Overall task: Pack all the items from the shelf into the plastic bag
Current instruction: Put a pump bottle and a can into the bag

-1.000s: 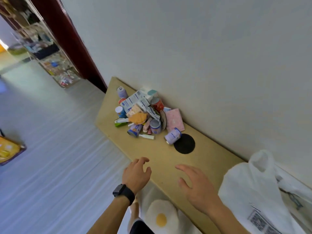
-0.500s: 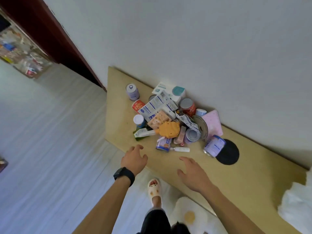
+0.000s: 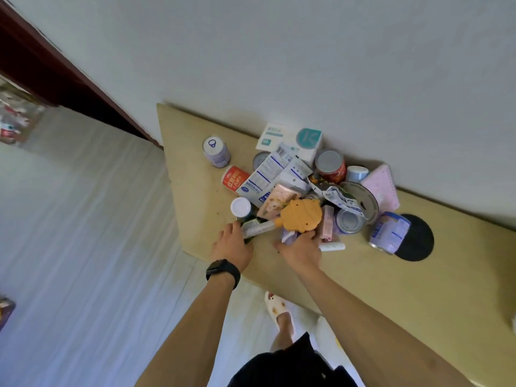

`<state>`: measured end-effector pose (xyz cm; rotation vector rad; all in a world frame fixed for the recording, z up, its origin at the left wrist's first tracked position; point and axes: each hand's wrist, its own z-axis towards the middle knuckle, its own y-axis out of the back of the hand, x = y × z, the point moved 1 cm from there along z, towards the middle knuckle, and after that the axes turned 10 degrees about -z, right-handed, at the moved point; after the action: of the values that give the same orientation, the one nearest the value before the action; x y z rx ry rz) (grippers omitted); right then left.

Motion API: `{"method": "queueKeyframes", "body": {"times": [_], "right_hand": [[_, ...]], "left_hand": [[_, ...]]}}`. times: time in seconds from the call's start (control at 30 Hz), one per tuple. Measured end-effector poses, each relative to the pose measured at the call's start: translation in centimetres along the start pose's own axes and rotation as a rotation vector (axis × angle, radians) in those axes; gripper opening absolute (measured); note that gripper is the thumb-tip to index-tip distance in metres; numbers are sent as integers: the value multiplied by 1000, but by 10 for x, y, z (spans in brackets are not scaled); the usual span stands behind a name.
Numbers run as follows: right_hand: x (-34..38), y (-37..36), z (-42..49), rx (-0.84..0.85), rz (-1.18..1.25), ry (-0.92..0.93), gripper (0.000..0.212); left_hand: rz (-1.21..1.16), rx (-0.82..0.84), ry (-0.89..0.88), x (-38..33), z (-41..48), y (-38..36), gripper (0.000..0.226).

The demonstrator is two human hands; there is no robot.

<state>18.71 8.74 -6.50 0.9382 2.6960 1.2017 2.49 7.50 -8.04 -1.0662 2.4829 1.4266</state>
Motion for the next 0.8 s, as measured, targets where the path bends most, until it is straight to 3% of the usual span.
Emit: {"method": "queueKeyframes", "body": {"times": [0.17,0.27,0.37,0.5,0.7,0.8], "right_hand": [[2,1,0,29,51,-49,74],[-9,8,-8,175,193,-110,59],[-23,17,-20,301,494,-178,50],[-40,37,-38,498,654,-182,32],[-68,51,-52,629,839,-224,33],[-82,54,-58,667,953,-226,46]], "left_hand": [[246,-27,-25,-7,6,-4,48],[269,-27,-56,-1,8,-2,48],[252,-18,-63,4,8,3,44],[205,27,-18,4,-3,12,49],[-246,257,199,17,-26,20,50],[-683,329,411,19,-42,20,45]]}}
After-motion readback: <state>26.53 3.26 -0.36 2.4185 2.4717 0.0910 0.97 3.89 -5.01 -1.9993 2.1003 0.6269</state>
